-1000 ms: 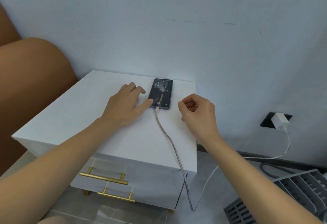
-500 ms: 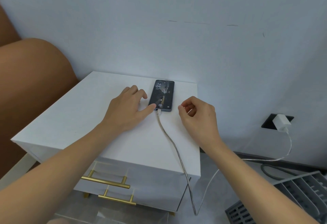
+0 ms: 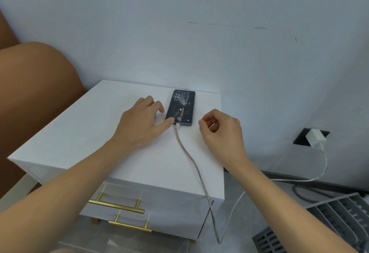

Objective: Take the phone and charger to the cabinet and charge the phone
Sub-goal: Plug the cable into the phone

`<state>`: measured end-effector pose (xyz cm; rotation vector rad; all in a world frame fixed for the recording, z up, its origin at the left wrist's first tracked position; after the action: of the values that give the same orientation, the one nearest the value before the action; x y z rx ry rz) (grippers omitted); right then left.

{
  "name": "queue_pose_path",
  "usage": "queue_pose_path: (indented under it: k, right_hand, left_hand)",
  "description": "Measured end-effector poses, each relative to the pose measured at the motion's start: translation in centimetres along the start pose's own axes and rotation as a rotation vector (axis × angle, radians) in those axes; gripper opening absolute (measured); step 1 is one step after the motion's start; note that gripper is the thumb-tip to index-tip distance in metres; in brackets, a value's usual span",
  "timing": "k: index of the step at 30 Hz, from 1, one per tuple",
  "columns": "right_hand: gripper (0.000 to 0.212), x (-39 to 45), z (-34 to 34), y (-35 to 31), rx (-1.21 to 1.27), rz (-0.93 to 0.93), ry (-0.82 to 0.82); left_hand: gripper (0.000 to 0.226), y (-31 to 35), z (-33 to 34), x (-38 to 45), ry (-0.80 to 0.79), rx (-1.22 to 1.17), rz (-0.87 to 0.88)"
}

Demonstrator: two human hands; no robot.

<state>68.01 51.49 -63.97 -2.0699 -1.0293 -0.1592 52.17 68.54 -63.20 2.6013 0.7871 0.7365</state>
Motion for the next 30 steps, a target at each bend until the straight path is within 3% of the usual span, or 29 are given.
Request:
queue_pose_path:
  k: [30]
  right_hand:
    - [0.008, 0.03, 0.01, 0.27, -0.006, -0.018, -0.021]
  left_hand:
    - [0.043, -0.05, 0.1, -0.09, 0.02, 0.004, 0.017]
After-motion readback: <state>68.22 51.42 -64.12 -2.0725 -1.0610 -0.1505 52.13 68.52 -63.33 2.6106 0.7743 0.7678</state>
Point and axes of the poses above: each hand's wrist, its own x-axis towards the middle knuckle, its own z-axis out of the palm, y = z × x, the point moved 2 cm from there along x, towards the middle knuckle, and after that the axes turned 12 degrees about -x, right-handed, at the moved point
